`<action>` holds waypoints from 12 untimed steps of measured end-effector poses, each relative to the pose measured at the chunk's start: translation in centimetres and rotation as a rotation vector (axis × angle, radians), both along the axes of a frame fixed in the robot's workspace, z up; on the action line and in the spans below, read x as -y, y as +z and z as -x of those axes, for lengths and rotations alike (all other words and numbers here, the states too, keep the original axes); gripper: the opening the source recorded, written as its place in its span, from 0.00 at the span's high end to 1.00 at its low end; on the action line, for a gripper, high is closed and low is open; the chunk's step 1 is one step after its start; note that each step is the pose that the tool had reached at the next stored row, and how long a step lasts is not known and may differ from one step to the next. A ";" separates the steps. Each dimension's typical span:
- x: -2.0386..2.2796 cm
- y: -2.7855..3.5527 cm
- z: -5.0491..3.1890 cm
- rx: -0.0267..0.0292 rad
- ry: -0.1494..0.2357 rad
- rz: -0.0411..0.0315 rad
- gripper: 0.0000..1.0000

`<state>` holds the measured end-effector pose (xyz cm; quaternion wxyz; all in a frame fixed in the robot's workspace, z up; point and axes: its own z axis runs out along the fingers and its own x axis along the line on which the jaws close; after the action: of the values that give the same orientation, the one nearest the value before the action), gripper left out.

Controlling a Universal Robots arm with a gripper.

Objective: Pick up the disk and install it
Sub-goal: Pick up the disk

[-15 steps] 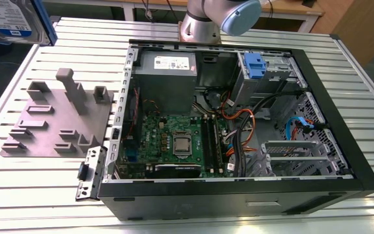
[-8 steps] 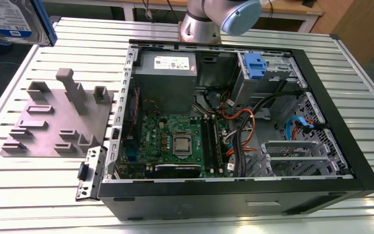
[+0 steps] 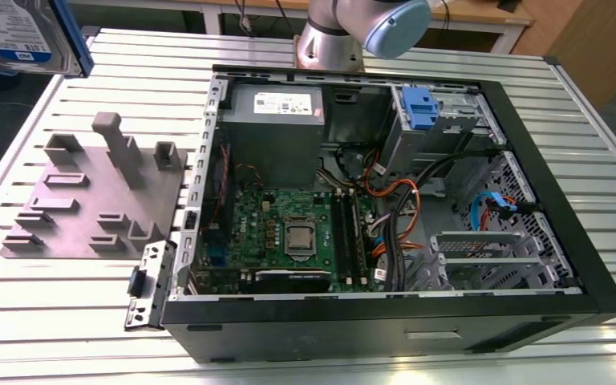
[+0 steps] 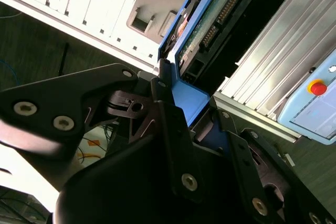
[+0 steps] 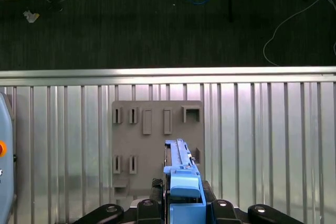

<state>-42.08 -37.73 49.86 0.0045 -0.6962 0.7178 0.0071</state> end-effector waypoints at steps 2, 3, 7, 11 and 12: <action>0.02 0.00 -0.01 0.0000 0.000 0.0000 0.63; 0.02 0.00 -0.03 0.0001 0.000 0.0000 0.63; 0.03 0.01 -0.20 -0.0001 0.000 0.0000 0.63; 0.03 0.00 -0.28 -0.0001 0.000 0.0000 0.63; 0.02 0.00 -0.29 -0.0001 0.000 0.0000 0.63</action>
<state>-41.79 -37.76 49.86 0.0045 -0.6962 0.7178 0.0071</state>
